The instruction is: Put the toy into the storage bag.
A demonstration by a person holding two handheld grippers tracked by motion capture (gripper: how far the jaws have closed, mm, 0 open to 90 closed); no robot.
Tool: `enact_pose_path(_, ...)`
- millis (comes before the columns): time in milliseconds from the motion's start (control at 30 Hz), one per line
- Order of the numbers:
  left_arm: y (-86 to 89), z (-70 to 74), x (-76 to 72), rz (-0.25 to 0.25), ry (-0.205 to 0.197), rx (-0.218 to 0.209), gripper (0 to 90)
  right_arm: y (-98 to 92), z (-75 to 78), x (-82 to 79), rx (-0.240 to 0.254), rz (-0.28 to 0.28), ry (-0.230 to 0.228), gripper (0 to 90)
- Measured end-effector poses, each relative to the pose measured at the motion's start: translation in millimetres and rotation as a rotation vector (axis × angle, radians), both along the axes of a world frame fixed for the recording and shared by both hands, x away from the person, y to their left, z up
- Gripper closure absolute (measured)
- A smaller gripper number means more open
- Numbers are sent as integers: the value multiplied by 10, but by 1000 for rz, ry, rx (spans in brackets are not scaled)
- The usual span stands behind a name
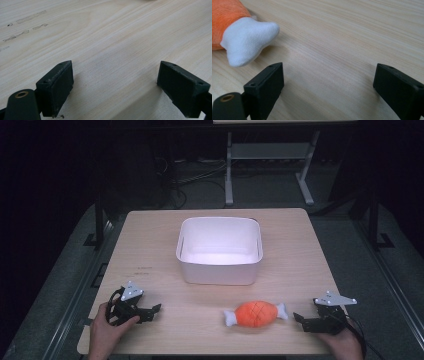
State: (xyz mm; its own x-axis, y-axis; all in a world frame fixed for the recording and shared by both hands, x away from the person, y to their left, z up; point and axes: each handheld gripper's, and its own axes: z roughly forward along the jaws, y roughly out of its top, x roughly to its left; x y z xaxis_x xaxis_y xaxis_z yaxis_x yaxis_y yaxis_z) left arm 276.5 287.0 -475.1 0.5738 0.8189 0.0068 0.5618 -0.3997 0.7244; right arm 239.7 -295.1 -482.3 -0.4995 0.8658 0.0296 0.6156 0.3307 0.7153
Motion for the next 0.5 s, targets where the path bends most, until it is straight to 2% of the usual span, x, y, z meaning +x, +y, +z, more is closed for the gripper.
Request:
enact_pose_path(267, 0, 0, 0, 0, 0, 0, 128, -8, 2, -6, 0, 2, -1, 106)
enact_pose_path(333, 0, 0, 0, 0, 0, 0, 128, -24, 6, -16, 4, 8, -7, 142)
enact_pose_path(400, 0, 0, 0, 0, 0, 0, 128, -49, 19, -19, 12, 12, 3, 160)
enact_pose_path(500, 0, 0, 0, 0, 0, 0, 128, -84, 62, -23, 10, 20, 24, 246)
